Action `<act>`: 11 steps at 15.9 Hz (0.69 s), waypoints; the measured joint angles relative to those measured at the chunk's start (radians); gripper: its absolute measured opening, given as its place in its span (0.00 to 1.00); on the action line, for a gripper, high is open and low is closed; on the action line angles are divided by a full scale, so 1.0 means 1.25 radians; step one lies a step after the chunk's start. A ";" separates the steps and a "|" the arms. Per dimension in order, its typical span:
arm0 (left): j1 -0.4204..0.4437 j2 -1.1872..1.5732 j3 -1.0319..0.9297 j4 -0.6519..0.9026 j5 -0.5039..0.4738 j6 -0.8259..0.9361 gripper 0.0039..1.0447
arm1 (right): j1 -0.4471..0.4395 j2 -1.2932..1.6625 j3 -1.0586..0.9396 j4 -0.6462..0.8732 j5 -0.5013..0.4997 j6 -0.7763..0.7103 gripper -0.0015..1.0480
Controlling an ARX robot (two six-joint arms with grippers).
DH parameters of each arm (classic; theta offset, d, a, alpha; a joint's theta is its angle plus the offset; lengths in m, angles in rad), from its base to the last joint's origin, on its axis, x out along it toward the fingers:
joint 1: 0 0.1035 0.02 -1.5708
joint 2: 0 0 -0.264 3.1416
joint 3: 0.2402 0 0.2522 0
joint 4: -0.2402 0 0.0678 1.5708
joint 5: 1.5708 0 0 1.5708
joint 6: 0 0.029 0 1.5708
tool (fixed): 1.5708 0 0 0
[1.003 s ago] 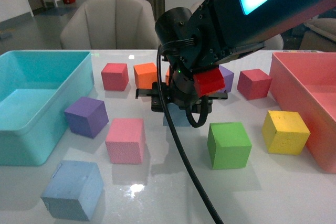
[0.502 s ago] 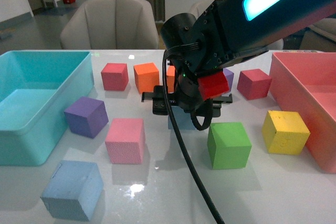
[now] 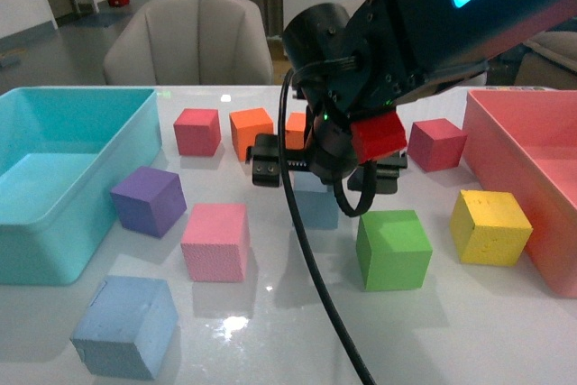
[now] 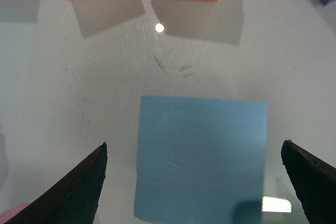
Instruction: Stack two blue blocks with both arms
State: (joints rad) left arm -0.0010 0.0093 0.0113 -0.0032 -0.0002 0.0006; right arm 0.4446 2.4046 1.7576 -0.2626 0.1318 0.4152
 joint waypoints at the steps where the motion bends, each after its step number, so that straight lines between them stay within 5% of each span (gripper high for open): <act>1: 0.000 0.000 0.000 0.000 0.000 0.000 0.94 | -0.007 -0.041 -0.025 0.021 -0.003 0.002 0.94; 4: 0.000 0.000 0.000 0.000 0.000 0.000 0.94 | -0.022 -0.161 -0.144 0.111 -0.015 0.010 0.94; 6: 0.000 0.000 0.000 0.000 0.000 0.000 0.94 | -0.026 -0.388 -0.395 0.296 -0.016 0.015 0.94; 11: 0.000 0.000 0.000 0.000 0.000 0.000 0.94 | -0.027 -0.754 -0.741 0.476 0.047 -0.015 0.94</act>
State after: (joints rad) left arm -0.0010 0.0093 0.0113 -0.0032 -0.0002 0.0006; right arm 0.4110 1.4616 0.8318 0.3325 0.1905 0.3962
